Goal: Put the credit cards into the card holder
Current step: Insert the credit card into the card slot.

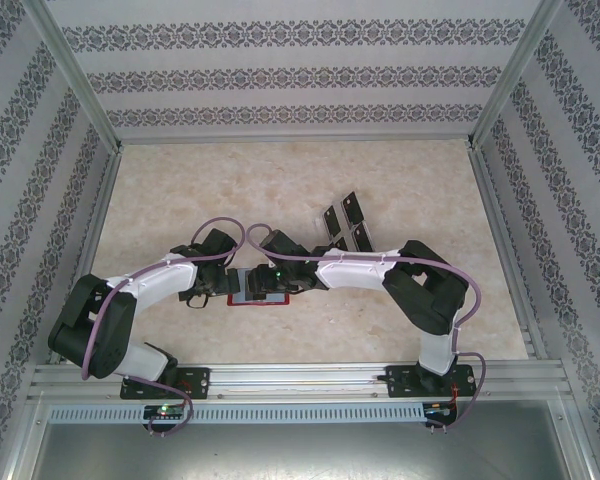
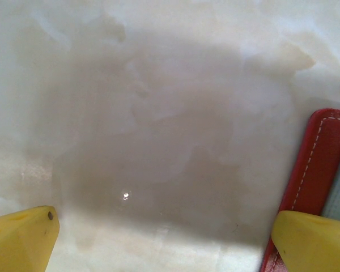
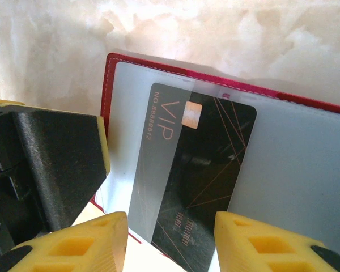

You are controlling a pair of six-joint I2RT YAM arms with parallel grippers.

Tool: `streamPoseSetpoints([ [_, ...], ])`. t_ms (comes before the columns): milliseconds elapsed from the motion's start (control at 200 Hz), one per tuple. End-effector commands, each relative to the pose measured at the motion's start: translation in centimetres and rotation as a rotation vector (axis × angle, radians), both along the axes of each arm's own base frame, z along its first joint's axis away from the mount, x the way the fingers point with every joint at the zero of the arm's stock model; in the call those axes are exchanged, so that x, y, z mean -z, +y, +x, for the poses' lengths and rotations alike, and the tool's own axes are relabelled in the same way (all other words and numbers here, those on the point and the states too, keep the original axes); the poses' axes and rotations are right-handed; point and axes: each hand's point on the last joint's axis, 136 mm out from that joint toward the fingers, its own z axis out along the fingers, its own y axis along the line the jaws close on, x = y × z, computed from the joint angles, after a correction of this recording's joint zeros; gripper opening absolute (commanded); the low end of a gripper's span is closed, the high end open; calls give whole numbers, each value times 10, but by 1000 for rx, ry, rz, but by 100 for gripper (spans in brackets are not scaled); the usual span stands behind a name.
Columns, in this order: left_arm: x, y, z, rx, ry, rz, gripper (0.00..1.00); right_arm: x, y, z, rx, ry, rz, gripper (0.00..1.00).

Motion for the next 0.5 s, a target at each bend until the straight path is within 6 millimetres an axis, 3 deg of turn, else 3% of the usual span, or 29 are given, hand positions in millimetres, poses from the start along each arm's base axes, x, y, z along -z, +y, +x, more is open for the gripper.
streamPoseSetpoints([
  [0,16,-8,-15,21,56,-28,100,5,-7,-1,0,-10,-31,46],
  [495,16,-8,-15,21,55,-28,100,14,-12,-3,13,5,-49,45],
])
